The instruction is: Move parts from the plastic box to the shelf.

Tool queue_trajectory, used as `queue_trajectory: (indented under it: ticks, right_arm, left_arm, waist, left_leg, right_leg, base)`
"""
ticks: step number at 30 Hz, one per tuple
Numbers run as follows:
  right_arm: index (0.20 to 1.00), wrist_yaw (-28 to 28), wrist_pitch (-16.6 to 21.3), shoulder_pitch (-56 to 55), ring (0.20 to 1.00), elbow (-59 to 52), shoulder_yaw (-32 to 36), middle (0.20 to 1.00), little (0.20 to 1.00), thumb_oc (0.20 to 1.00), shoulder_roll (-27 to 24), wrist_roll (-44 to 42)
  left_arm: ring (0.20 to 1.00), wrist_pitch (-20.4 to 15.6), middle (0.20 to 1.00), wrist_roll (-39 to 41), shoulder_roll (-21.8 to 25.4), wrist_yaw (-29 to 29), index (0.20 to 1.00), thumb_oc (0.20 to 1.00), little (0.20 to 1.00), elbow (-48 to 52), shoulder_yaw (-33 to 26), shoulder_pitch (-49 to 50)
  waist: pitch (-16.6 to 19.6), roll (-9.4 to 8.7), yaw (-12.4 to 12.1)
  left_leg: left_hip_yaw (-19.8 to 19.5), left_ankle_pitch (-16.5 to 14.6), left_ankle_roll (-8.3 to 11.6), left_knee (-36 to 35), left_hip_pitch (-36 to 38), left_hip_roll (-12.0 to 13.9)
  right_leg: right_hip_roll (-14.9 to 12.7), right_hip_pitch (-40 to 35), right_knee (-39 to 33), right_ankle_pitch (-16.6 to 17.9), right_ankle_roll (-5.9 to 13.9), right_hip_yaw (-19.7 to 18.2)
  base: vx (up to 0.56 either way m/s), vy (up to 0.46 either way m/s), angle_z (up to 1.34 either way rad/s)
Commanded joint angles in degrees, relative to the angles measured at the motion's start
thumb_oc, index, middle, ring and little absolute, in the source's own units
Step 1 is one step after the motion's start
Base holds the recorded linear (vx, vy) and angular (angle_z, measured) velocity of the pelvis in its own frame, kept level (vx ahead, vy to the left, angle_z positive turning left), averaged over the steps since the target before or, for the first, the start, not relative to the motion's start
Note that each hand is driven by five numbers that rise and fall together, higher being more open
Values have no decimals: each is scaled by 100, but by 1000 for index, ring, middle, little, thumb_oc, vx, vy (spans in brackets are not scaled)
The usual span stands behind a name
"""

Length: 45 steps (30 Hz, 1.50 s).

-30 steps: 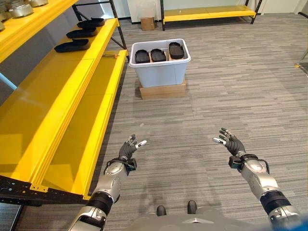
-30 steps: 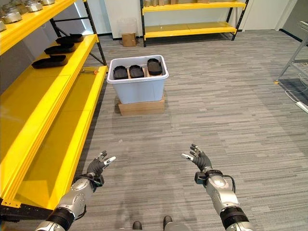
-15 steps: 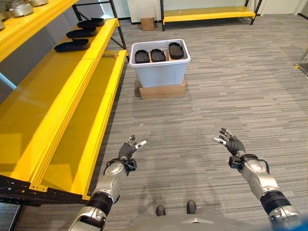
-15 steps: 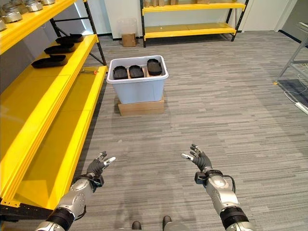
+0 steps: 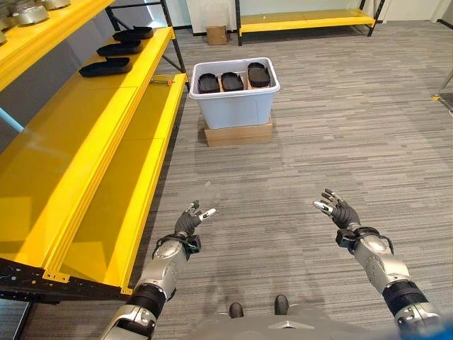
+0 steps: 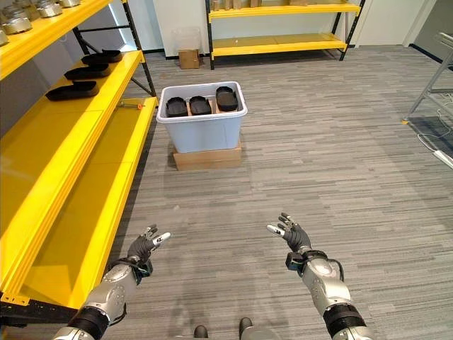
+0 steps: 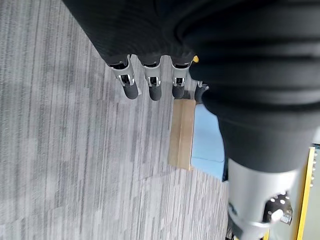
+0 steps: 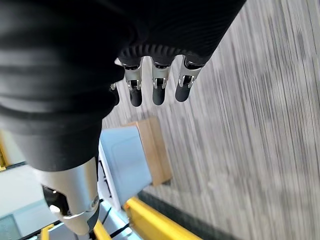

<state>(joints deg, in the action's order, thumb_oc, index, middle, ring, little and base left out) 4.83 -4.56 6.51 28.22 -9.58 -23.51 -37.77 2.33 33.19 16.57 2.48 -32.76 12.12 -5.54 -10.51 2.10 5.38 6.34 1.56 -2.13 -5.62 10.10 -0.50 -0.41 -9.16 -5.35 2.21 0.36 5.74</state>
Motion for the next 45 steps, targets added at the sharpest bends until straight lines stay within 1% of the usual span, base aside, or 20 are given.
queue_trajectory:
  ticks: [1,6,8,10,14,17,19,22,24,25,28,32,33,36,38,39,40,41,43,45]
  right_arm:
    - [1000,114,203,171,1000,-199,94,1000,1000,1000,19,-34]
    - [1000,128,278,125,1000,-268,140,1000,1000,1000,63,-88]
    - [1000,161,395,172,1000,-332,144,1000,1000,1000,63,72]
    - [1000,146,426,252,1000,-275,120,1000,1000,1000,45,122]
    - [1000,238,448,504,1000,-304,-39,1000,1000,1000,142,65]
    - [1000,156,499,533,1000,-264,-73,1000,1000,1000,96,79]
    - [1000,135,558,446,1000,-248,20,1000,1000,1000,-12,-56]
    - [1000,170,597,367,1000,-159,164,1000,1000,1000,-62,-30]
    - [1000,100,637,305,1000,-95,250,1000,1000,1000,-59,89]
    - [1000,-12,719,219,1000,-44,279,1000,1000,1000,-33,316]
    - [1000,-80,746,146,1000,50,265,1000,1000,1000,-89,303]
    - [1000,-247,863,202,1000,327,146,1000,1000,1000,-107,441]
    - [1000,-644,892,261,1000,320,75,1000,1000,1000,-172,656]
    - [1000,-880,841,270,1000,309,117,1000,1000,1000,-219,611]
    - [1000,-1095,789,204,1000,224,178,1000,1000,1000,-202,682]
    - [1000,-1298,899,155,1000,177,214,1000,1000,1000,-245,1657]
    - [1000,-1165,889,157,1000,159,183,1000,1000,1000,-310,2077]
    - [1000,-926,892,178,1000,148,105,1000,1000,1000,-395,2160]
    - [1000,-971,817,74,1000,-103,-87,1000,1000,1000,-427,2231]
    - [1000,-1022,799,-23,1000,-260,-137,1000,1000,1000,-464,2231]
  left_arm:
    - [1000,-56,1000,165,111,-153,1000,1000,1000,184,52,-232]
    - [1000,169,1000,23,200,-464,1000,1000,1000,312,159,-297]
    - [1000,697,1000,118,311,-871,1000,1000,1000,374,292,-469]
    - [1000,585,1000,83,346,-528,1000,1000,1000,273,305,-508]
    - [1000,358,1000,106,485,-519,1000,1000,1000,102,24,-392]
    - [1000,340,1000,155,416,-515,1000,1000,1000,-4,123,-509]
    - [1000,316,1000,12,279,-534,1000,1000,1000,-170,322,-585]
    - [1000,290,1000,-64,206,-630,1000,1000,1000,-223,382,-505]
    - [1000,243,1000,-173,196,-679,1000,1000,1000,-197,408,-411]
    - [1000,138,1000,-426,162,-740,1000,1000,1000,-155,515,-357]
    - [1000,95,1000,-459,83,-716,1000,1000,1000,-236,652,-413]
    - [1000,78,1000,-351,75,-793,1000,1000,1000,-299,646,-363]
    - [1000,120,1000,-434,102,-980,1000,1000,1000,-215,596,-259]
    - [1000,104,1000,-226,63,-936,1000,1000,1000,-144,560,-170]
    - [1000,67,1000,-55,-9,-921,1000,1000,1000,-91,501,-150]
    - [1000,163,1000,285,-102,-1215,1000,1000,1000,-18,485,-186]
    - [1000,299,1000,564,-166,-1371,1000,1000,1000,30,479,-206]
    - [1000,288,1000,762,-241,-1149,1000,1000,1000,47,456,-214]
    - [1000,73,1000,631,-252,-978,1000,1000,1000,-216,362,-154]
    - [1000,69,1000,318,-256,-1061,1000,1000,1000,-274,248,-71]
  waist:
    - [115,-137,-45]
    - [75,-111,57]
    - [-40,-72,113]
    - [-93,-53,113]
    - [-319,-38,-150]
    - [-364,-88,-2]
    - [-311,-193,200]
    - [-370,-266,274]
    - [-420,-280,300]
    - [-432,-325,393]
    - [-366,-320,503]
    - [-343,-367,432]
    - [-310,-363,357]
    - [-217,-309,349]
    - [-141,-280,383]
    - [-68,-265,436]
    - [-37,-249,456]
    - [-7,-229,478]
    - [87,-234,550]
    - [99,-326,523]
  left_leg:
    - [206,-522,250,252,-74,338]
    - [299,-681,43,506,-168,200]
    - [293,-791,-159,664,-233,42]
    - [310,-824,-216,699,-219,-13]
    - [718,-949,-367,832,-199,-182]
    - [469,-1009,-353,853,-171,-339]
    - [31,-1096,-371,831,-98,-591]
    - [-335,-1147,-364,764,78,-771]
    - [-537,-1132,-350,746,161,-805]
    - [-788,-1228,-430,787,199,-897]
    - [-1026,-1265,-483,852,144,-944]
    - [-836,-1359,-491,1100,14,-853]
    - [-689,-1482,-461,1338,-91,-729]
    - [-643,-1619,-358,1548,-117,-603]
    - [-549,-1470,-202,2024,-246,-404]
    - [-543,-1297,-71,2390,-274,-251]
    - [-527,-1194,-19,2512,-269,-189]
    - [-491,-1068,38,2675,-271,-129]
    - [-334,-427,243,3581,-469,-25]
    - [-280,-299,237,4509,-973,-60]
  right_leg:
    - [-338,74,340,-489,391,130]
    - [-453,282,862,-622,442,-31]
    - [-574,601,1342,-605,558,-155]
    - [-645,717,1528,-531,627,-145]
    - [-924,1200,2477,-217,710,585]
    - [-429,1376,2132,-243,651,286]
    - [-77,1657,1352,150,659,-253]
    - [63,2054,1005,767,821,-404]
    - [153,2256,889,882,849,-406]
    - [275,2359,763,993,797,-669]
    - [330,2404,769,1043,736,-1030]
    - [252,2220,1128,750,649,-939]
    - [218,2017,1244,364,465,-818]
    - [217,1879,1362,49,305,-778]
    - [222,1743,1472,-206,159,-776]
    - [234,1701,1520,-337,93,-794]
    - [234,1689,1524,-375,60,-791]
    - [233,1671,1517,-408,17,-785]
    - [275,1584,1479,-499,-148,-759]
    - [240,1476,1430,-505,-228,-770]
  base:
    - [103,156,0]
    - [62,274,-3]
    - [-23,409,-10]
    - [-1,273,-20]
    - [-7,254,-60]
    - [72,77,-27]
    - [207,-4,68]
    - [279,-60,69]
    - [308,-101,45]
    - [314,-115,60]
    - [238,-100,78]
    - [385,-241,77]
    - [631,-420,-3]
    - [485,-285,-26]
    - [498,-318,-4]
    - [387,-278,28]
    - [365,-267,39]
    - [244,-192,32]
    - [235,-265,11]
    - [202,-296,18]
